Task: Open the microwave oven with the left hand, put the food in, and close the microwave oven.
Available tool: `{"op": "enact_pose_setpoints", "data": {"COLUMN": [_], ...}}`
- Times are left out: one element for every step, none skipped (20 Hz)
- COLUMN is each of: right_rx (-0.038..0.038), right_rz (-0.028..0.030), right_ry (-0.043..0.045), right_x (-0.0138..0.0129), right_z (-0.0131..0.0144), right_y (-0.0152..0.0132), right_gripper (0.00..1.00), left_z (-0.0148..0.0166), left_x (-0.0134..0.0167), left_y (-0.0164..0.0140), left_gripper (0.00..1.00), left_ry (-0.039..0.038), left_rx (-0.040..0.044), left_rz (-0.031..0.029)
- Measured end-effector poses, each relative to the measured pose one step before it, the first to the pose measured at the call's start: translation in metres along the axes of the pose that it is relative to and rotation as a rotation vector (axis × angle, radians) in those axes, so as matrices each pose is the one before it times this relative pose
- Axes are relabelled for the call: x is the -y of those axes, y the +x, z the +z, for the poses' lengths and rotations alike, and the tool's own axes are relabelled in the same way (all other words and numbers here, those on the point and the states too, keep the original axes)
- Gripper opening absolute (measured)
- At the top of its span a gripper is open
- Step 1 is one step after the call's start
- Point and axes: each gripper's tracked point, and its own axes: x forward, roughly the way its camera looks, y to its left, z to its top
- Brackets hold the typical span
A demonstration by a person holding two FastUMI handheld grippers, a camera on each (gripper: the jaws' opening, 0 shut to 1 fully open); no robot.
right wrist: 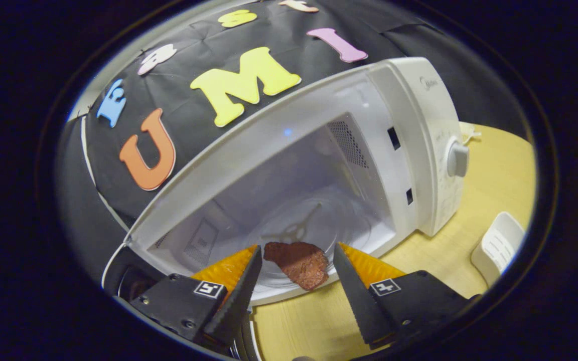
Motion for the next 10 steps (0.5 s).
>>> {"op": "enact_pose_setpoints", "data": {"right_rx": [0.00469,-0.00310,-0.01303,-0.01635,-0.04173,-0.02331,-0.01901,-0.02985,-0.01498,-0.01267], "right_rz": [0.00402,0.01036,0.01466,0.00781,0.01667,0.00488,-0.00095,0.01287,0.00617,-0.00215], "right_ry": [-0.03054,-0.02957,-0.03113,-0.04371,-0.04477,-0.05177,-0.04867,-0.04581,-0.04094,-0.02580], "right_x": [-0.00126,-0.00151,-0.00099,0.00058,-0.00055,0.00349,0.00536,0.00313,0.00523,0.00683], "right_z": [0.00807,0.00851,0.00592,0.00201,0.00102,0.00241,0.00352,0.00201,0.00021,0.00158], "right_y": [-0.02029,-0.02016,-0.02058,-0.01967,-0.02798,-0.02510,-0.02471,-0.02488,-0.02523,-0.02307], "right_gripper": [0.92,0.93,0.95,0.88,1.00,1.00,1.00,0.89,1.00,1.00], "left_z": [0.00076,0.00247,0.00037,0.00015,-0.00240,-0.00290,-0.00083,-0.00236,-0.00382,-0.00435], "left_x": [-0.00247,-0.00316,-0.00340,-0.00400,-0.00289,-0.00254,-0.00470,-0.00242,-0.00102,-0.00013], "left_y": [-0.00054,-0.00068,-0.00054,-0.00024,-0.00049,0.00070,-0.00149,-0.00089,-0.00036,0.00006], "left_gripper": [0.94,0.94,0.94,0.94,0.94,0.94,0.94,0.93,0.93,0.93], "left_ry": [-0.00110,0.00557,0.00458,0.00477,0.00136,0.00454,0.00345,-0.00647,-0.01231,-0.01210], "left_rx": [0.00309,0.00842,0.00245,0.00249,-0.00556,-0.00712,0.00154,-0.00359,-0.00120,-0.00344], "left_rz": [0.00248,0.00081,0.00277,0.00370,0.00149,0.00424,0.01120,0.00497,0.00151,0.00152]}}
